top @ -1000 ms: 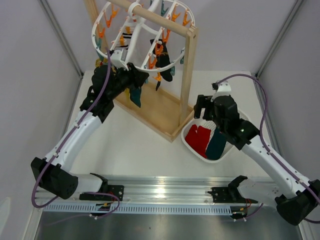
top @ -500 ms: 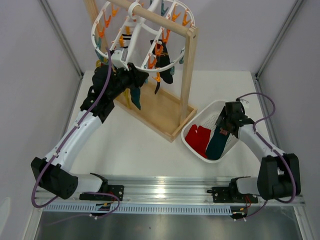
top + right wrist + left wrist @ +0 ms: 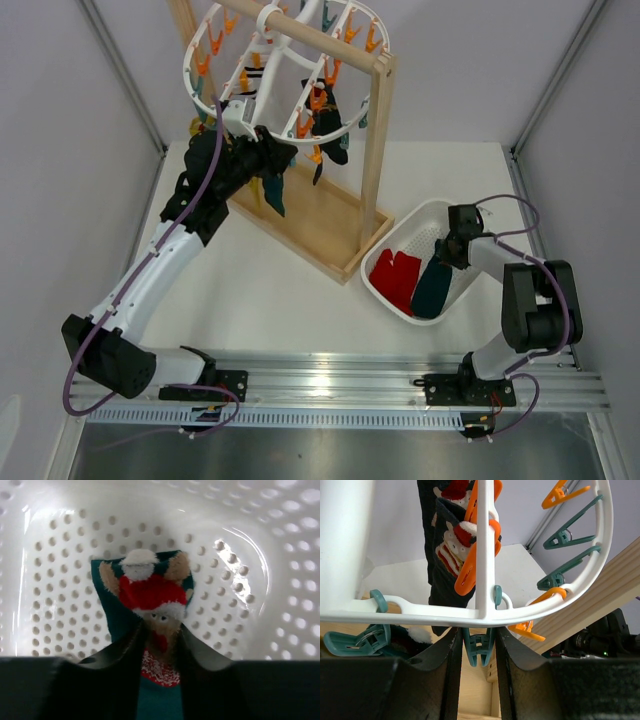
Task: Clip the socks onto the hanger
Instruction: Pick up the sock from the bin.
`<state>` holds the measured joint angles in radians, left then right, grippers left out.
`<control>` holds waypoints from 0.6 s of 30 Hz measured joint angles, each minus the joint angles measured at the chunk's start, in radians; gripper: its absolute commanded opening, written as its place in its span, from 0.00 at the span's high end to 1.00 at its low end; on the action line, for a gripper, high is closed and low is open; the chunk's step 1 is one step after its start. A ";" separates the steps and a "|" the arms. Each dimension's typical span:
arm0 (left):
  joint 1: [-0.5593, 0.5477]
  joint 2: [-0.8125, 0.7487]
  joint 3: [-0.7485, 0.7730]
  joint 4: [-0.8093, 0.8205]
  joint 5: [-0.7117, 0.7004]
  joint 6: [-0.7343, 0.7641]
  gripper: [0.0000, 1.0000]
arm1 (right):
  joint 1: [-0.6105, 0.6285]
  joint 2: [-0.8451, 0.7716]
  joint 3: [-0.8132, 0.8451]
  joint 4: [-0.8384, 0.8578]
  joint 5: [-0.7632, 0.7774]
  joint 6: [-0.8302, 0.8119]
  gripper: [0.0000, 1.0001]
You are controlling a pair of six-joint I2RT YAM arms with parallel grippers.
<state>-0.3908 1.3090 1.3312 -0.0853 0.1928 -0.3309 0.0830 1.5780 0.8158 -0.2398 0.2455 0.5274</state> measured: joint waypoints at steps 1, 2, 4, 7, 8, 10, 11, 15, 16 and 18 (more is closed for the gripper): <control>0.000 0.000 0.000 0.000 0.000 0.000 0.93 | 0.000 0.003 0.000 0.001 -0.002 -0.006 0.76; 0.000 0.000 0.000 0.000 0.000 0.000 0.93 | 0.000 0.003 -0.001 0.003 -0.011 -0.005 0.88; 0.000 0.000 0.000 0.000 0.000 0.000 0.93 | -0.003 0.001 -0.002 0.010 -0.019 -0.008 0.98; 0.000 0.000 0.000 -0.002 0.000 -0.001 0.93 | -0.003 -0.018 -0.010 0.014 -0.036 -0.020 1.00; 0.000 0.000 0.000 -0.002 0.000 -0.001 0.93 | -0.002 -0.027 -0.013 0.014 -0.048 -0.029 1.00; 0.000 0.000 0.000 -0.003 0.000 -0.001 0.93 | 0.003 -0.056 -0.019 0.014 -0.073 -0.051 1.00; 0.000 0.000 0.000 -0.003 0.000 -0.001 0.93 | 0.008 -0.087 -0.027 0.021 -0.088 -0.068 1.00; 0.000 -0.001 0.000 -0.006 0.000 -0.001 0.93 | 0.060 -0.299 -0.069 0.062 -0.209 -0.165 1.00; 0.000 -0.001 0.000 -0.006 0.000 -0.001 0.93 | 0.090 -0.386 -0.074 0.087 -0.267 -0.201 1.00; 0.000 -0.002 0.000 -0.007 0.000 -0.002 0.93 | 0.142 -0.511 -0.071 0.149 -0.369 -0.250 1.00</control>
<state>-0.3908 1.3067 1.3315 -0.0925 0.1932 -0.3325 0.2249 1.0668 0.7444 -0.0906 -0.1238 0.2771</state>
